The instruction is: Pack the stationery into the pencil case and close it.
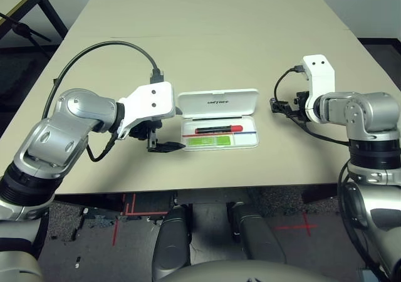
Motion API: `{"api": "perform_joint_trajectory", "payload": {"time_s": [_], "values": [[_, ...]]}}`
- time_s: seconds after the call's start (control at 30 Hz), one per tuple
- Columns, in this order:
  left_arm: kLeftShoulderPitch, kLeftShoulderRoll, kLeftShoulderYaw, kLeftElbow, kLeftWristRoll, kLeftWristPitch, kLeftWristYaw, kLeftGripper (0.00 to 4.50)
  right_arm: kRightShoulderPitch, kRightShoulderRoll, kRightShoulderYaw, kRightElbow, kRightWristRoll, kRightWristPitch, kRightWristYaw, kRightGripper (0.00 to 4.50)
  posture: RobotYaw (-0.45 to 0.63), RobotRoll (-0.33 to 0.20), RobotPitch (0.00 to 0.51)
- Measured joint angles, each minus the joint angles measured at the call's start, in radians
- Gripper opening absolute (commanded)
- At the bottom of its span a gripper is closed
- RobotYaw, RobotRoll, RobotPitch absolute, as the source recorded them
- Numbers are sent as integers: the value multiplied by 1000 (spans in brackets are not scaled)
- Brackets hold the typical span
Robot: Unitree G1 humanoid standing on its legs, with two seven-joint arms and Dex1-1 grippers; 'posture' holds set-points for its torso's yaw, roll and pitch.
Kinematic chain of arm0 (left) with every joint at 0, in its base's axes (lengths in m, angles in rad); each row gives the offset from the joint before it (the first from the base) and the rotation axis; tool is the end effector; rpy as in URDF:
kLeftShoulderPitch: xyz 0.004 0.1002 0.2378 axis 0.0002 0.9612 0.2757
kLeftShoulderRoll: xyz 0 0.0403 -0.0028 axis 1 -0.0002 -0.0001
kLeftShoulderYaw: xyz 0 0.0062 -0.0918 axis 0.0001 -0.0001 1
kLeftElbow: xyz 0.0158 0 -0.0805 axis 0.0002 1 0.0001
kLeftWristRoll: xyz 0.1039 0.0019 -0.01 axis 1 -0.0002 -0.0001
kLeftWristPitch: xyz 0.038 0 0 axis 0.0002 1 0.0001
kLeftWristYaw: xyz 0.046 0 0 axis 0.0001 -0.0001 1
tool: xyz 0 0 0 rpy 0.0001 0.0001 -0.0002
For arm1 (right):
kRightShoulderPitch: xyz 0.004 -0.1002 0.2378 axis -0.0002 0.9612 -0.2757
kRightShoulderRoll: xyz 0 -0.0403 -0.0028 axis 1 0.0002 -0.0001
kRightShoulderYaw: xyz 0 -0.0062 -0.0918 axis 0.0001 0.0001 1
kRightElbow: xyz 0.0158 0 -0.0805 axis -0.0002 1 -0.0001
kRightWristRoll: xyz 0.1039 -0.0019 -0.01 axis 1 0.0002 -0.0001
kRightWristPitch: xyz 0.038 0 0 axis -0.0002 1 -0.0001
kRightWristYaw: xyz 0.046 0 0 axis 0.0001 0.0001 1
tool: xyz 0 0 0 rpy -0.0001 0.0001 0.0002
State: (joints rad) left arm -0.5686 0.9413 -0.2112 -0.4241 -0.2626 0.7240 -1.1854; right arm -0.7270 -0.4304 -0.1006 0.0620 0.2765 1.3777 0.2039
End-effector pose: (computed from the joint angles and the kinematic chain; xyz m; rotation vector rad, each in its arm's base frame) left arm 0.2401 0.1924 0.2416 0.7669 0.3583 -1.2301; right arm 0.2883 -0.2027 0.1901 -0.0339 0.6970 0.1567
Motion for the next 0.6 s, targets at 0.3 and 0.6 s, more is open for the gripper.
{"api": "perform_joint_trajectory", "payload": {"time_s": [0.3, 0.6], "values": [[-14, -1, -18, 8, 3, -23, -1, 4479, -20, 20, 13, 91, -16, -81, 9, 4500, 20, 0, 146], [-14, 0, -27, 7, 2, -21, -1, 4479, -36, 36, 53, 142, -35, -132, 30, 4500, 30, 0, 148]]}}
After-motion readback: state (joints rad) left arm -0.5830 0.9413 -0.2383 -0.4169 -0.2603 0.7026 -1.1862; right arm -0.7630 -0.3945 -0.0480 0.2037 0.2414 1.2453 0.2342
